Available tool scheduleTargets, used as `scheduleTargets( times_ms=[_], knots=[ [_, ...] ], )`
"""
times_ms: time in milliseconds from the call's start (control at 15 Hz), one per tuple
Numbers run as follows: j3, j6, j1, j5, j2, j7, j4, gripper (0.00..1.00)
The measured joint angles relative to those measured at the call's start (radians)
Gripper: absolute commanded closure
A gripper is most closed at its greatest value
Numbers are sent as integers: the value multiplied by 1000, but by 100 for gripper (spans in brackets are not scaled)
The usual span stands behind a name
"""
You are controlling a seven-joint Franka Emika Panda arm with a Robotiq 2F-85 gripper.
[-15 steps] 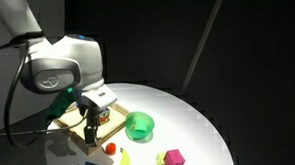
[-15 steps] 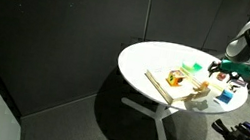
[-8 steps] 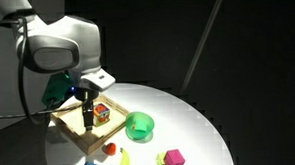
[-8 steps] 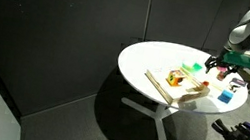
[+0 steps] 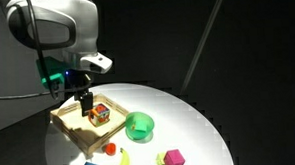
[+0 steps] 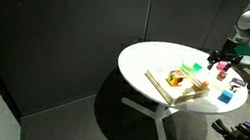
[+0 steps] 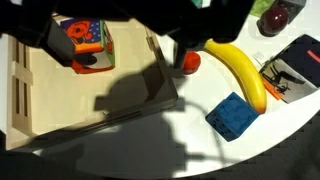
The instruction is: Put the blue block on the table
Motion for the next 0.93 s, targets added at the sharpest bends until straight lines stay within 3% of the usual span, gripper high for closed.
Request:
scheduleTargets(
  times_ms=[400, 933],
  knots=[
    [29, -76, -2, -7, -96, -140, -21, 0],
    [66, -189, 0, -31, -219, -220, -37, 0]
  ],
)
